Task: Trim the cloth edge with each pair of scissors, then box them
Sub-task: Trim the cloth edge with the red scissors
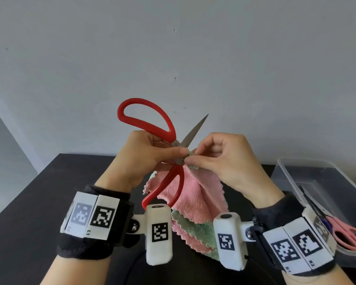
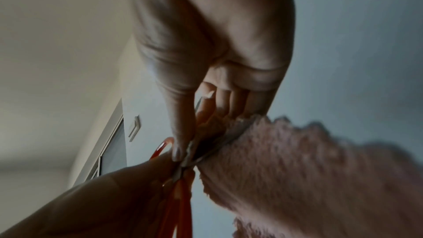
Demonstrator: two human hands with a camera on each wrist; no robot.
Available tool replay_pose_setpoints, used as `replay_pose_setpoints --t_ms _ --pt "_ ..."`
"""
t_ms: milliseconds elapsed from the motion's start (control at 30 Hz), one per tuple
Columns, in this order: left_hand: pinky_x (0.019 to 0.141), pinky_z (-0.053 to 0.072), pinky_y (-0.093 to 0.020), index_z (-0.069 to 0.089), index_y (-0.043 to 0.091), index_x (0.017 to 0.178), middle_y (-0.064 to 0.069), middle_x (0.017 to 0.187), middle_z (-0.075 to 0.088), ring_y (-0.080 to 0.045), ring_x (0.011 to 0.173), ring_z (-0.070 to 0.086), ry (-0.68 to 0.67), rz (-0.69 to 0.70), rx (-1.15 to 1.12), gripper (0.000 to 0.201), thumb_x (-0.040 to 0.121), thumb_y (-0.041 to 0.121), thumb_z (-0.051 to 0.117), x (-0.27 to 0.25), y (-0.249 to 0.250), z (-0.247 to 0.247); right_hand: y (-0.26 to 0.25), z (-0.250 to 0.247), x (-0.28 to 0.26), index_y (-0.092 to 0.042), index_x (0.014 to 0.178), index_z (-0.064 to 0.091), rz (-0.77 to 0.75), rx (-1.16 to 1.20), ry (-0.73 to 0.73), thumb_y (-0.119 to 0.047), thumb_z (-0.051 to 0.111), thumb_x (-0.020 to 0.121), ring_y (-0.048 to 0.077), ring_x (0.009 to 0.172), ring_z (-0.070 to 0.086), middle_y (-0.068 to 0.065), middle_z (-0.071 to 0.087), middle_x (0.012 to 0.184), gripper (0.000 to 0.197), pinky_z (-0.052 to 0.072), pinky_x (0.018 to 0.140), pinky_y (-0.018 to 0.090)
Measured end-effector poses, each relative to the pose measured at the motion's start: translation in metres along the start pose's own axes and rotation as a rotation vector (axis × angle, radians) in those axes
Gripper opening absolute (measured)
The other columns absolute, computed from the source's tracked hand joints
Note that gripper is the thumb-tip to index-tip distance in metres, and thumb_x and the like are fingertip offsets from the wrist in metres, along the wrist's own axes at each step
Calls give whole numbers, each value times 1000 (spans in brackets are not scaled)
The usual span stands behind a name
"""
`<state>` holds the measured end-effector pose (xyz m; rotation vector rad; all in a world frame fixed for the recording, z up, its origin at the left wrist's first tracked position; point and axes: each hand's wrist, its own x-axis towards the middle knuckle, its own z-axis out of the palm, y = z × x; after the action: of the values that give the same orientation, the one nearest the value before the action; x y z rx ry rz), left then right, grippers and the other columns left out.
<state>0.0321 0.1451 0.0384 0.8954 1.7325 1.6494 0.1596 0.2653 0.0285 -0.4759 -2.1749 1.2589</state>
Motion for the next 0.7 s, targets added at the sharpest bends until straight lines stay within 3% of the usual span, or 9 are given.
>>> replay_pose_setpoints --t_ms 200,500,700 --pt "60 57 -21 68 -7 89 -14 81 75 -22 74 74 18 47 2 21 74 5 75 0 -1 5 3 9 1 -15 70 58 -13 -64 141 -18 86 66 12 69 72 2 73 73 29 60 70 29" --pt "64 60 -25 68 2 82 -12 80 75 -23 75 74 34 47 21 20 69 15 75 -1 0 -6 4 -1 1 -11 71 52 44 19 81 -11 87 62 9 68 73 3 75 71 36 61 73 30" --pt "60 57 -21 69 1 79 -12 78 75 -21 72 74 0 47 -2 11 73 8 75 -2 1 -2 -1 7 -1 -11 69 51 -28 -46 119 -16 87 65 8 68 72 3 74 73 36 60 70 28"
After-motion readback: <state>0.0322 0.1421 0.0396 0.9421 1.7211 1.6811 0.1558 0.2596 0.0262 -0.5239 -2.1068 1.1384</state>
